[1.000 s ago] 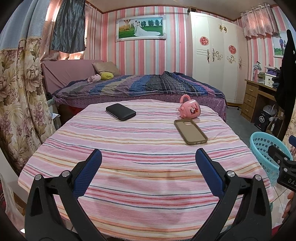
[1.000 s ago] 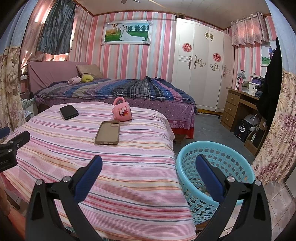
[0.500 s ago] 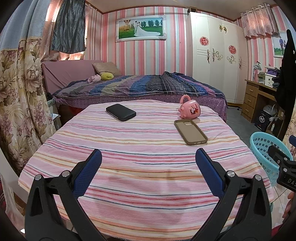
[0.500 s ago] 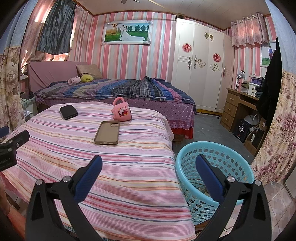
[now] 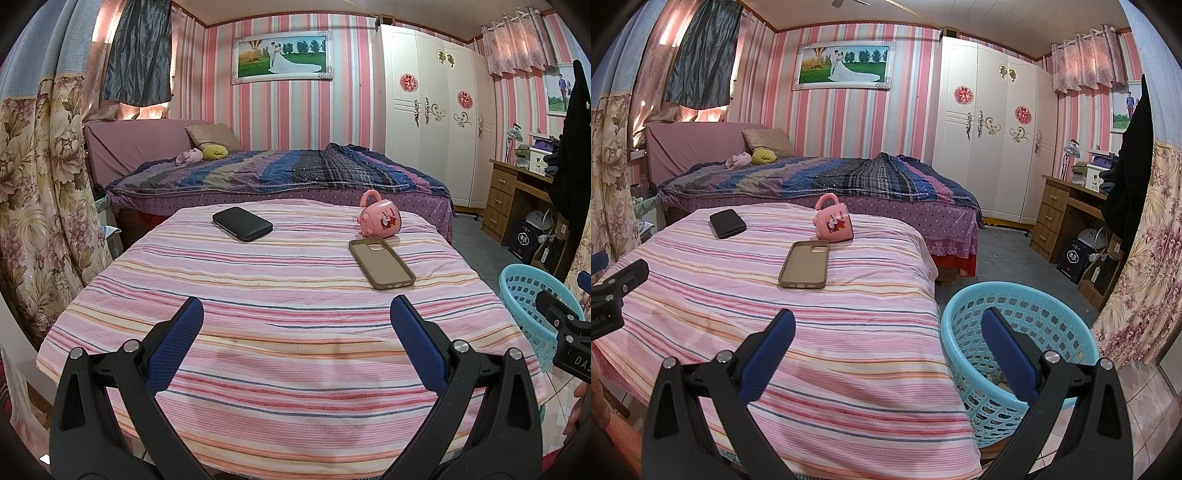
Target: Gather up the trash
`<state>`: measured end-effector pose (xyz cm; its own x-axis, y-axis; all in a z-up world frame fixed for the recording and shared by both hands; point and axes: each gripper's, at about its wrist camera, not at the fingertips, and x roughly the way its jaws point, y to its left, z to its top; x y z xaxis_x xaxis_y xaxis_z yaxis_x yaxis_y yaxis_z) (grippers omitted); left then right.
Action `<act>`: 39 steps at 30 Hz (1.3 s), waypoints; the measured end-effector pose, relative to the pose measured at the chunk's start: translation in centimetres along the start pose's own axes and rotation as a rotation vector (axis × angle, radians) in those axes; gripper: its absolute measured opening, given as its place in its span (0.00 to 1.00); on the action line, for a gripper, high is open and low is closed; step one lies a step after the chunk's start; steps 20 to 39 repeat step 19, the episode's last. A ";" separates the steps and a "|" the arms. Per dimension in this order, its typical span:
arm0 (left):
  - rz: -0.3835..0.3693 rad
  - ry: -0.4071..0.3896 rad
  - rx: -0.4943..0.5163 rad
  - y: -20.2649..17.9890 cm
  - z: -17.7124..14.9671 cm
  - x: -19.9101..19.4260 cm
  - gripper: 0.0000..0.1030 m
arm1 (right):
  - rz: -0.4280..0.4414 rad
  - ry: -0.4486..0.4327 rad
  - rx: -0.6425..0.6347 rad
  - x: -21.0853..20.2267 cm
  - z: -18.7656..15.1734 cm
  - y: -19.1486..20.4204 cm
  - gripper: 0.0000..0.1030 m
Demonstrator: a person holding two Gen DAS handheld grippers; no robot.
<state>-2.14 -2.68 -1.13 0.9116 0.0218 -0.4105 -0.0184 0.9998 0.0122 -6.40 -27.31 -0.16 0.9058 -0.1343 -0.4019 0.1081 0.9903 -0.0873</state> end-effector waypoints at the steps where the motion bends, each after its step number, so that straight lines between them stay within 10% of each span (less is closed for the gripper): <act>1: 0.000 0.000 0.000 0.0 0.0 0.0 0.95 | 0.000 -0.001 0.000 0.0 0.0 0.0 0.96; 39: 0.009 -0.024 0.035 -0.8 0.2 -0.5 0.95 | 0.000 0.002 0.000 0.0 0.0 0.0 0.96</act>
